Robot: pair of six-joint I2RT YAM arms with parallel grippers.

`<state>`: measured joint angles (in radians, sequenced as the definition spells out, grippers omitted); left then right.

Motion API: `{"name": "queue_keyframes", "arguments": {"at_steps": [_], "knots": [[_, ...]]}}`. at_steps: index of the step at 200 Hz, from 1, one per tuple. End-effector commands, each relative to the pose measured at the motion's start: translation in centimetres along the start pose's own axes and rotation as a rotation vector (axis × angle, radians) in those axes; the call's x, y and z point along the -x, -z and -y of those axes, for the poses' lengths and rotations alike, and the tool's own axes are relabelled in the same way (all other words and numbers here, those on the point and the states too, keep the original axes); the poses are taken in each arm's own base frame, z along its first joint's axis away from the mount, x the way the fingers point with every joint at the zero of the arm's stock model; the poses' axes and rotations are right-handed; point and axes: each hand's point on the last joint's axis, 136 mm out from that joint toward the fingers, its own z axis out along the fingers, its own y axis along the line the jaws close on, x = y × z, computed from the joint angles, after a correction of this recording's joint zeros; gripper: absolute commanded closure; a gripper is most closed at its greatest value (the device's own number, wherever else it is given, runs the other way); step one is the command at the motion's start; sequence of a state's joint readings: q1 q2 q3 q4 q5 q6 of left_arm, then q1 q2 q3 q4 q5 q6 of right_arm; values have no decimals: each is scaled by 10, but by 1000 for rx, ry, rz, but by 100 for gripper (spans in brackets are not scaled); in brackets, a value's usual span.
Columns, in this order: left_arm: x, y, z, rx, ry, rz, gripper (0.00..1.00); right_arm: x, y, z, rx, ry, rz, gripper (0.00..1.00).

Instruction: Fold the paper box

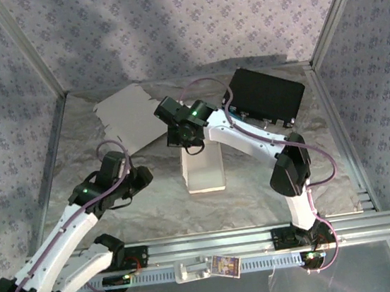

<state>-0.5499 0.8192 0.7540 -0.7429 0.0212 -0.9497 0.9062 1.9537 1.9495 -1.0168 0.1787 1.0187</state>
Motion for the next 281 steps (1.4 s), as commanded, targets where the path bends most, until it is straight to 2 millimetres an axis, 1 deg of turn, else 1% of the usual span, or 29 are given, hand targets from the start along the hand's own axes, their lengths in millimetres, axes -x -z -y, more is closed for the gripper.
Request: {"name": "queue_keyframes", "arguments": {"at_steps": [1, 23, 34, 47, 71, 94, 126, 148, 158, 170, 190, 218, 237, 249, 264, 266, 270, 279, 281], "knots": [[-9, 15, -12, 32, -34, -30, 59, 27, 34, 13, -28, -394, 174, 100], [-17, 23, -15, 16, -46, -52, 59, 33, 40, 22, -51, -641, 234, 100], [-21, 26, -16, 9, -54, -64, 59, 30, 41, 24, -75, -731, 223, 100], [-26, 29, -17, 0, -65, -80, 59, 27, 41, 32, -122, -857, 221, 100], [-33, 33, -17, -15, -102, -110, 59, 17, 38, 43, -202, -1032, 183, 100], [-35, 33, -17, -11, -143, -132, 58, 13, 33, 49, -266, -1116, 174, 100], [-32, 32, -14, 0, -190, -140, 57, 18, 29, 56, -322, -1117, 213, 100], [-29, 30, -11, 0, -210, -138, 57, 14, 22, 59, -347, -1146, 210, 100], [-28, 27, -10, 1, -221, -138, 56, 14, 22, 60, -346, -1144, 215, 99], [-26, 24, -9, 5, -234, -137, 56, 14, 23, 61, -341, -1126, 218, 91], [-24, 18, -7, 8, -267, -134, 55, 20, 26, 61, -310, -1079, 227, 79], [-16, 11, 2, -21, -328, -106, 54, 35, 38, 62, -245, -963, 253, 71], [-6, 6, 10, -36, -379, -62, 53, 47, 54, 65, -193, -847, 285, 66], [0, 4, 15, -46, -421, -37, 52, 61, 65, 64, -136, -697, 318, 62], [7, 1, 22, -55, -469, -6, 52, 82, 81, 63, -44, -483, 385, 62], [8, 0, 23, -57, -475, -3, 52, 86, 85, 60, -20, -433, 395, 62], [10, -1, 25, -62, -488, 3, 52, 90, 85, 58, 11, -340, 405, 62], [9, -5, 24, -58, -517, -5, 51, 98, 93, 58, 87, -171, 413, 61], [12, -5, 29, -72, -525, 11, 51, 100, 96, 58, 104, -121, 415, 60]]}}
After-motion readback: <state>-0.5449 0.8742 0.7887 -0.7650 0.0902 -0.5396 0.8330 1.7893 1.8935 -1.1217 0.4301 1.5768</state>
